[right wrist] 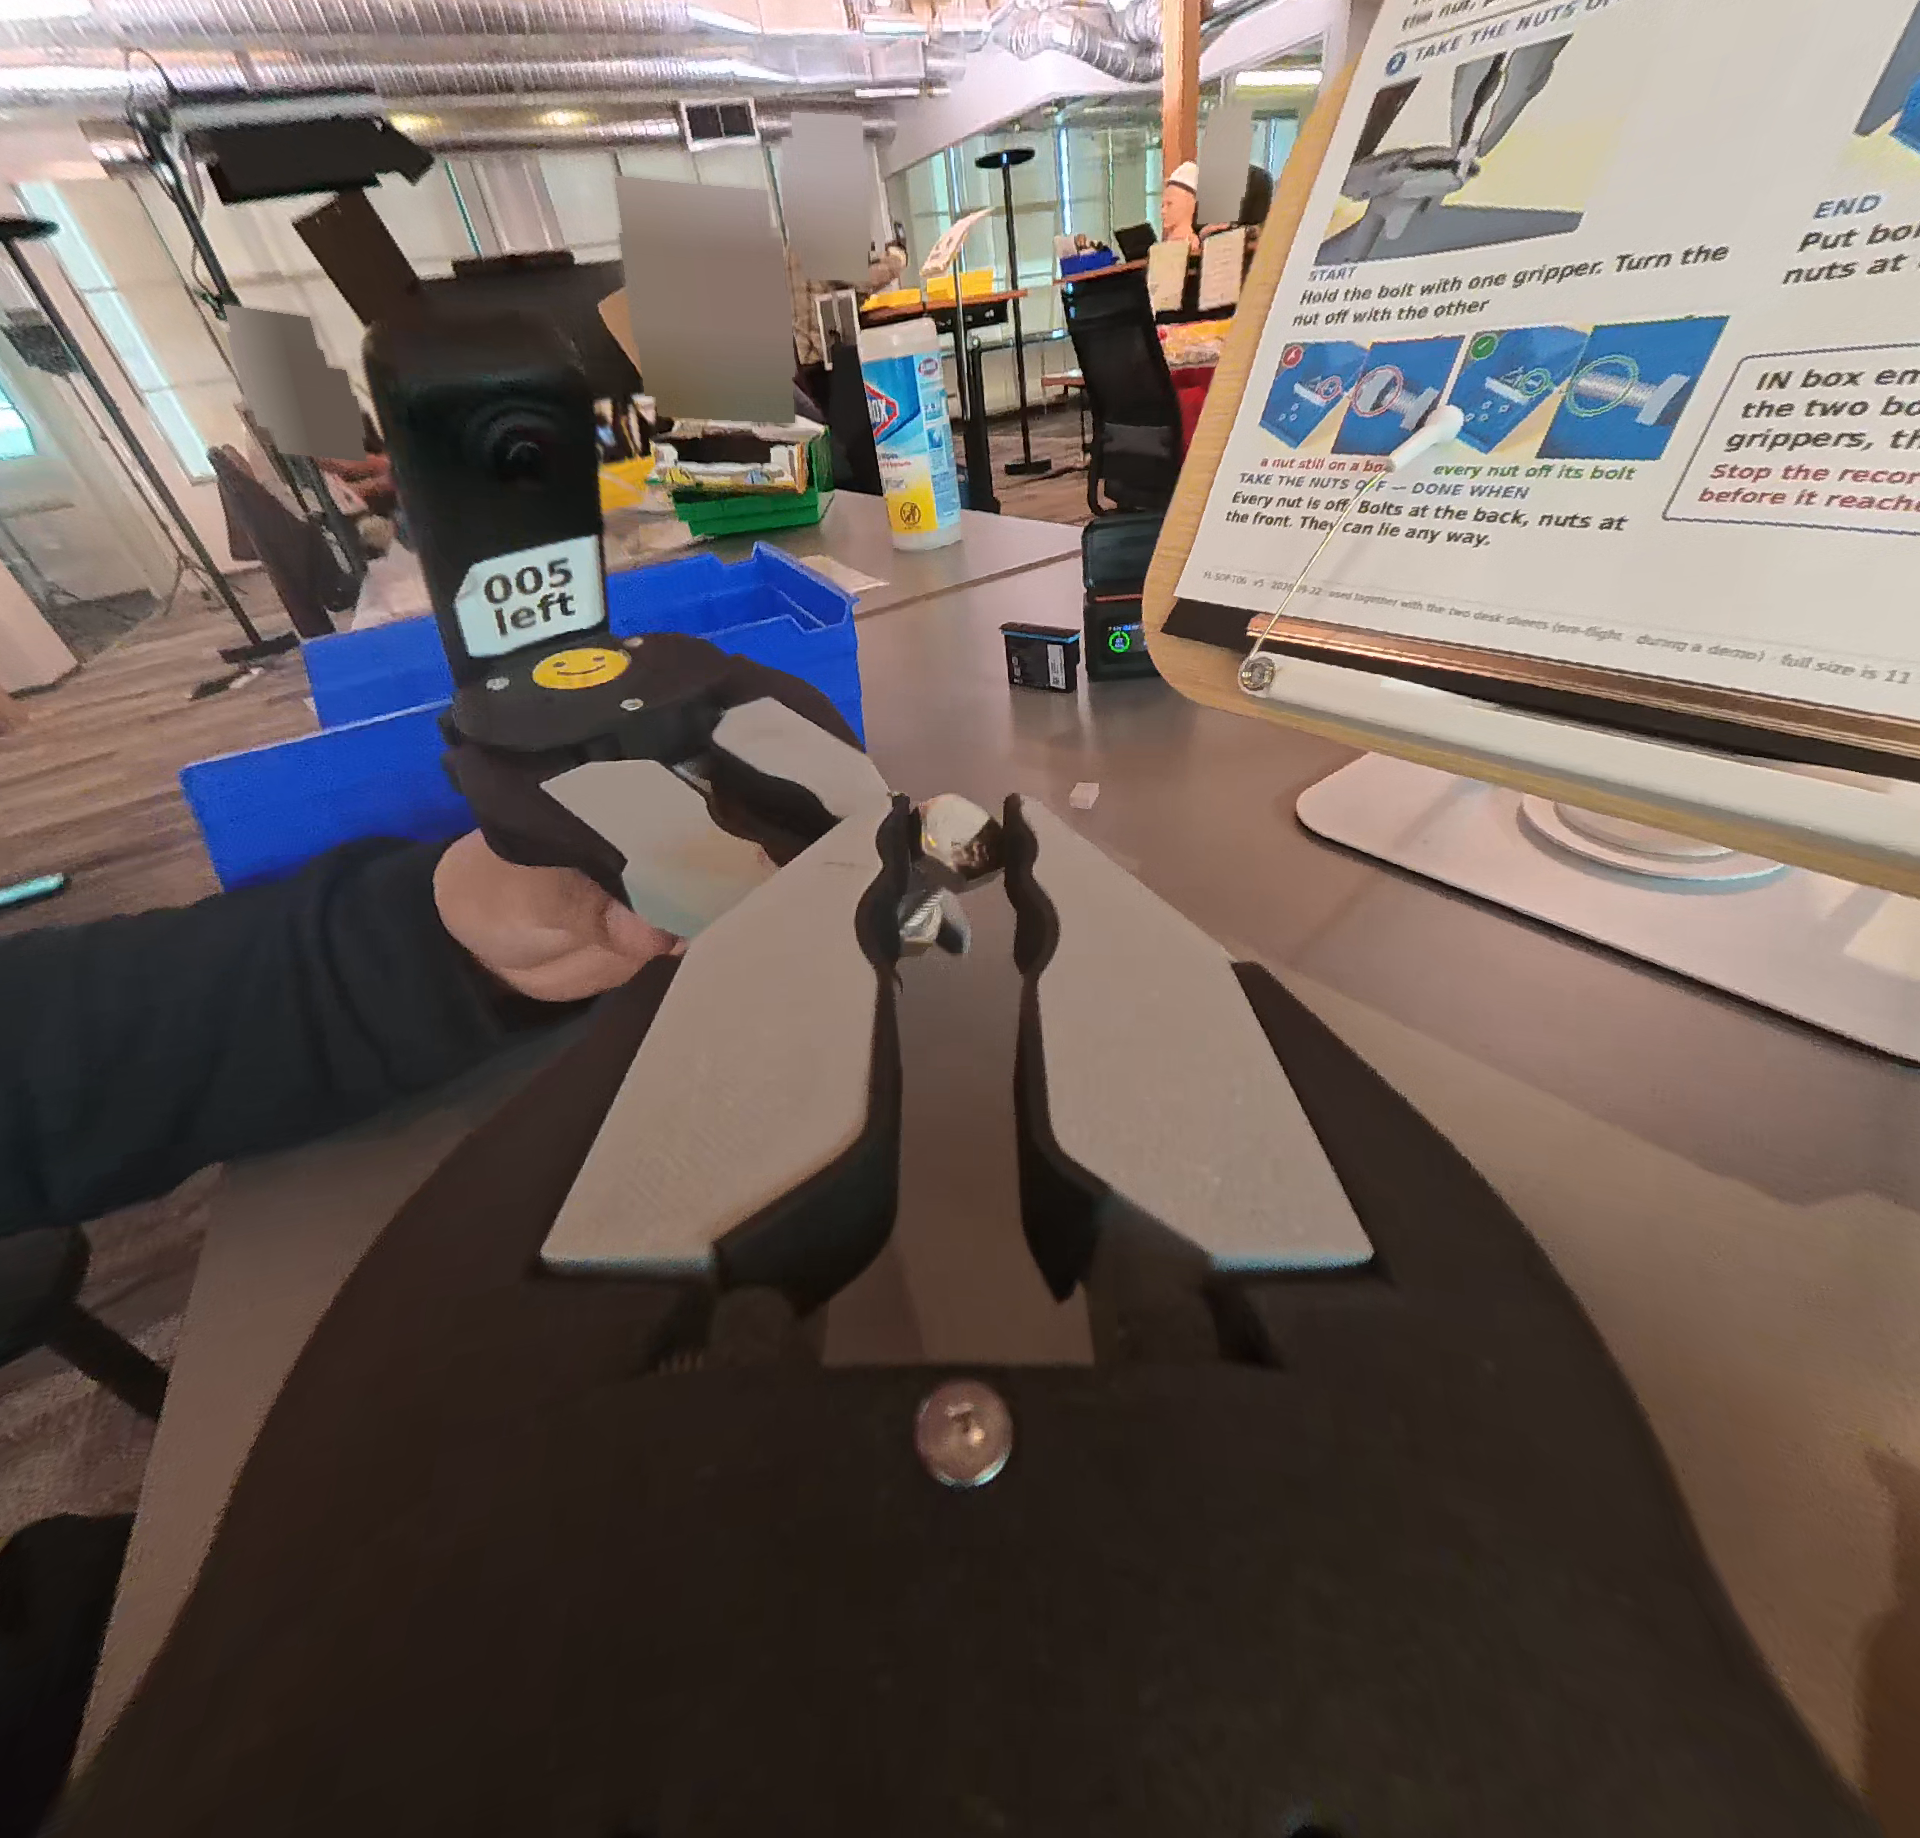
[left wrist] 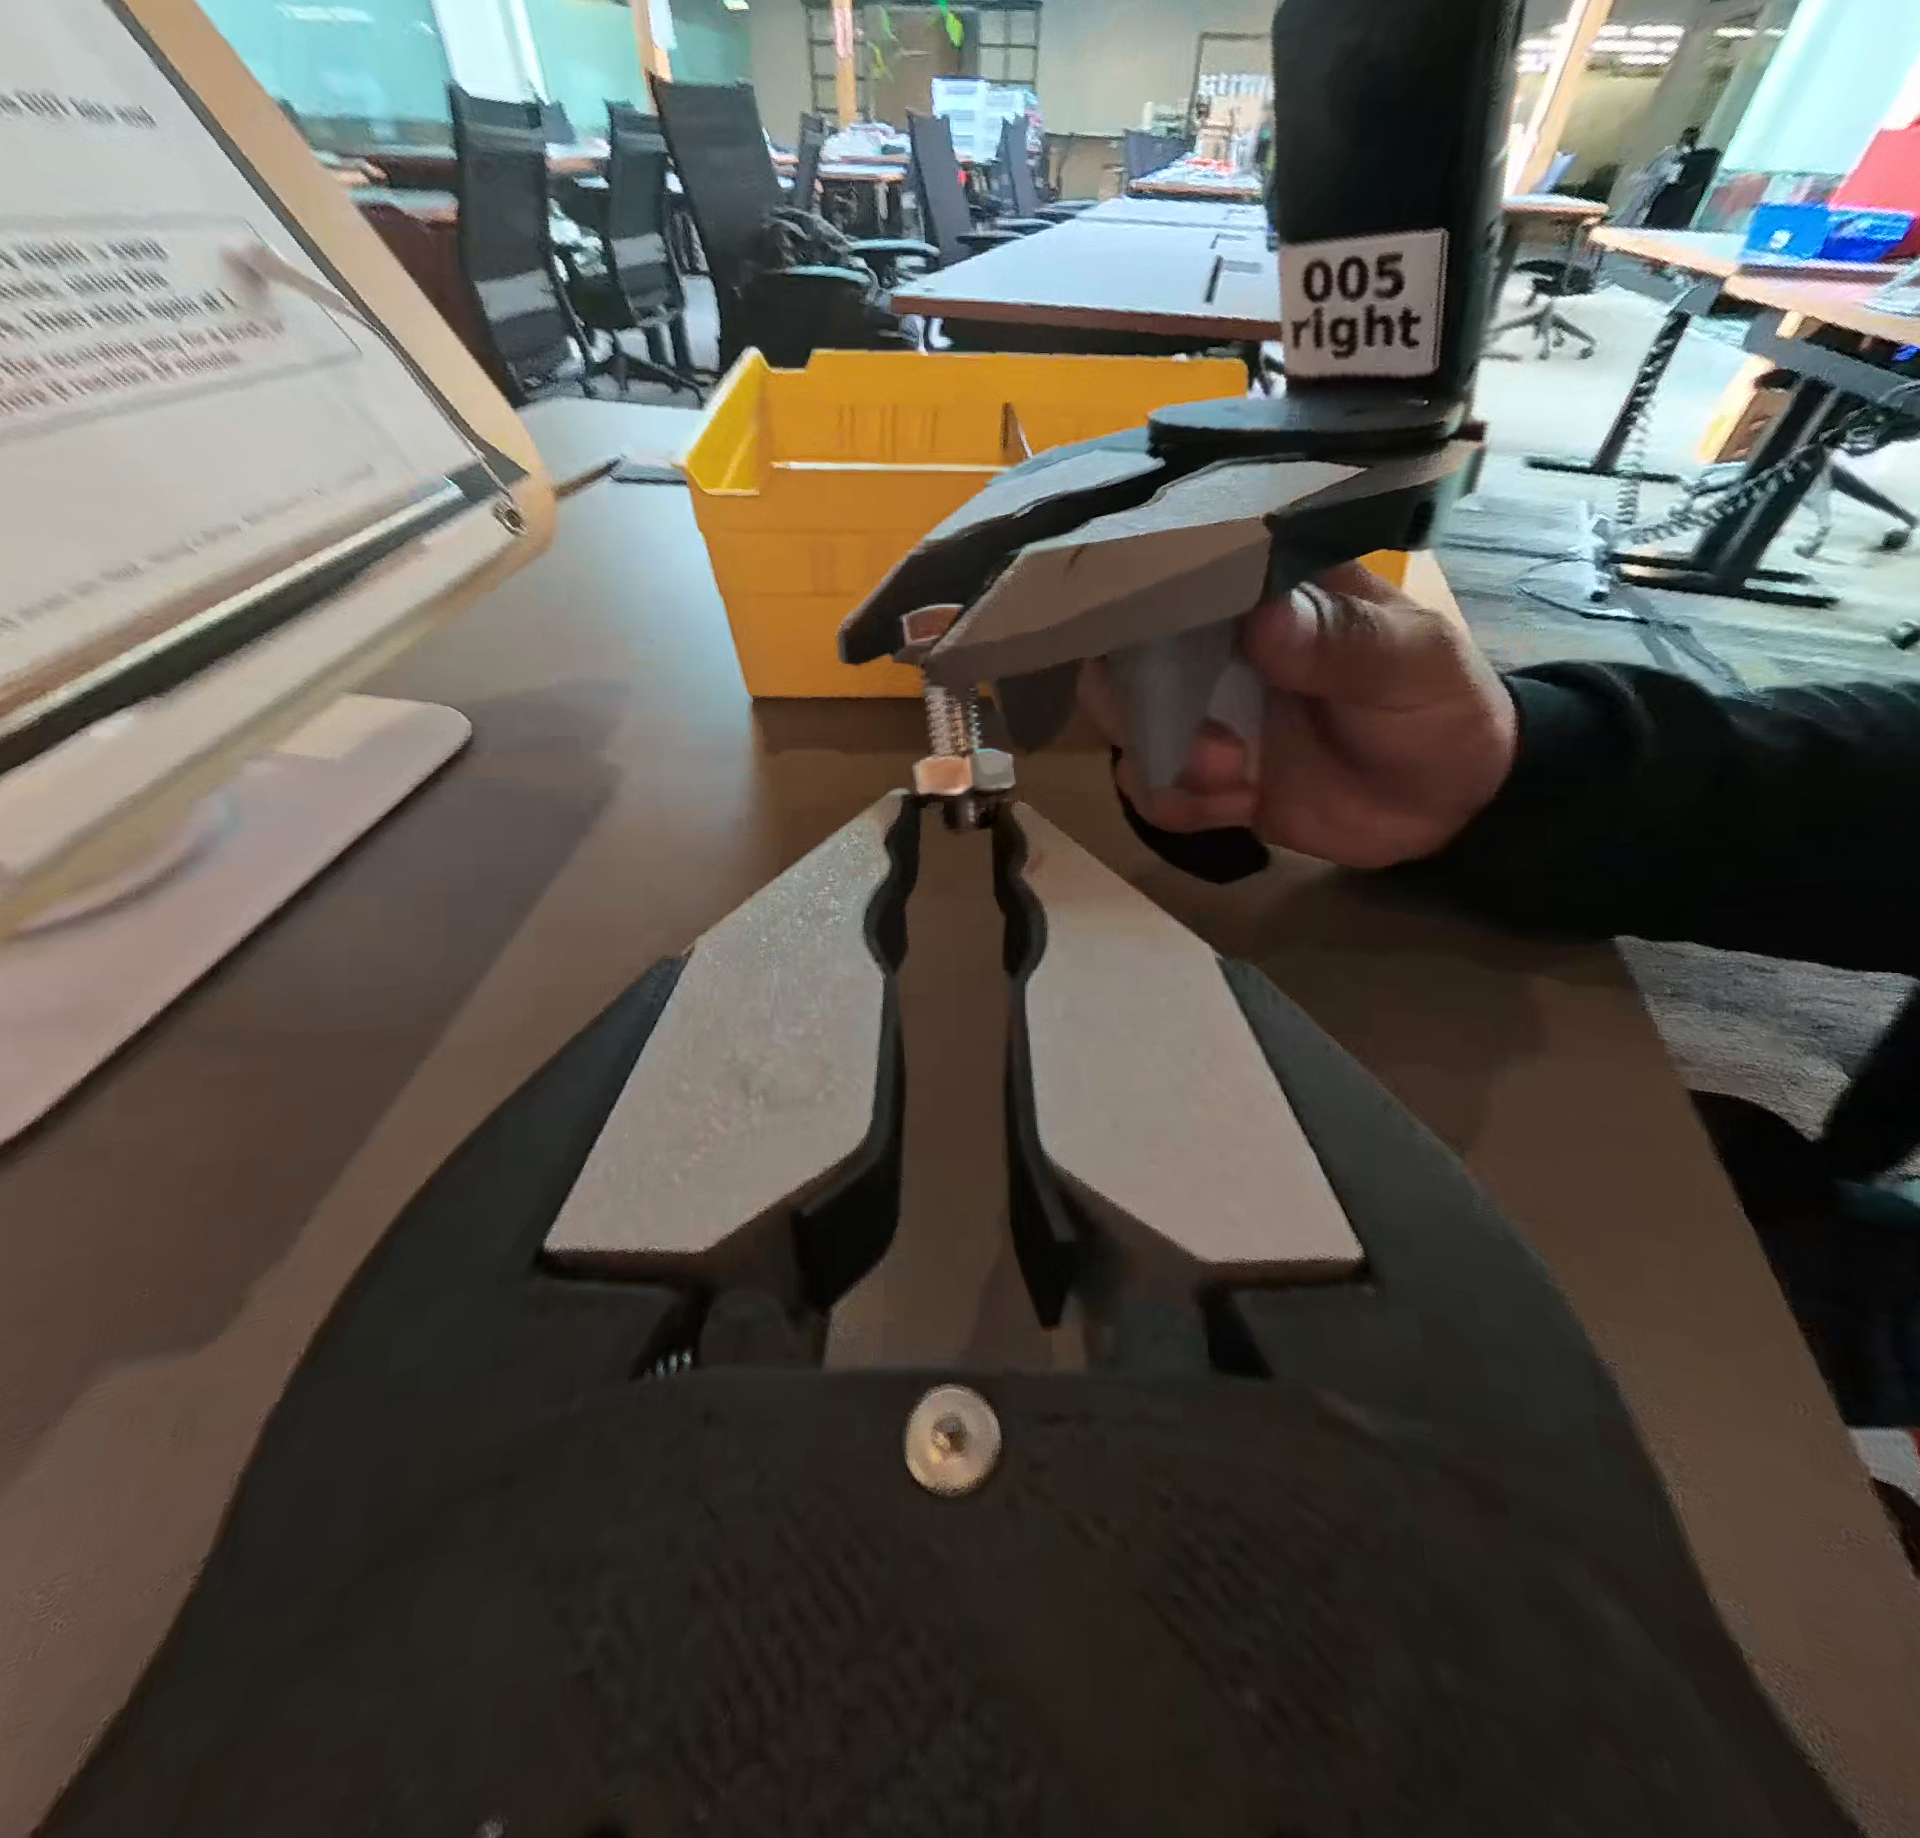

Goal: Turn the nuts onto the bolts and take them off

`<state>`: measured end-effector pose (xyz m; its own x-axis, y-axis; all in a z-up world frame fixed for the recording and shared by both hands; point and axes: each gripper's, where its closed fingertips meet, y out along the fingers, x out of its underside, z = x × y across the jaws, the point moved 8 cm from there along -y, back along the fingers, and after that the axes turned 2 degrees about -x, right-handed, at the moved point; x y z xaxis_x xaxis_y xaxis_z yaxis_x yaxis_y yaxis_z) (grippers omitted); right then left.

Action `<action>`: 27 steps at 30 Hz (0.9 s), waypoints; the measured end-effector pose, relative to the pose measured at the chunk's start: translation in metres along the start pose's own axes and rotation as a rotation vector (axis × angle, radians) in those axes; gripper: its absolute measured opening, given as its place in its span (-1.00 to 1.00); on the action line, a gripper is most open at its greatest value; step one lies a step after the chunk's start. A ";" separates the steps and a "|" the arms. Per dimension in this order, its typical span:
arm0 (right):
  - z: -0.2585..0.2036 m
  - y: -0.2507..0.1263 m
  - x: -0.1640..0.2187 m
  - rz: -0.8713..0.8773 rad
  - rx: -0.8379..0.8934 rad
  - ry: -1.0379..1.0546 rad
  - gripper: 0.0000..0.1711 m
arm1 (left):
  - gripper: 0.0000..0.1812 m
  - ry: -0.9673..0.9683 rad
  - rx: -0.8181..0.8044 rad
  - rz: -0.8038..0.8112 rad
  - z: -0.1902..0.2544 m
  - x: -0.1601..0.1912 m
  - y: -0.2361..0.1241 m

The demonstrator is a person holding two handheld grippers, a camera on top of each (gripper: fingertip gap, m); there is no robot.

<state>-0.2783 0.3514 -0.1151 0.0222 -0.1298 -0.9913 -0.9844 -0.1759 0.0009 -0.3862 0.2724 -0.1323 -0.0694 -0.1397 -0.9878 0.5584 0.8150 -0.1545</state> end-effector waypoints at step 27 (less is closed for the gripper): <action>0.011 0.014 0.031 -0.241 0.042 0.045 -0.97 | -1.00 -0.188 -0.096 0.073 -0.032 0.009 -0.020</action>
<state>-0.2929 0.3556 -0.1470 0.2642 -0.1329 -0.9553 -0.9561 -0.1661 -0.2413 -0.4240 0.2727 -0.1388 0.1285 -0.1732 -0.9765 0.4745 0.8753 -0.0929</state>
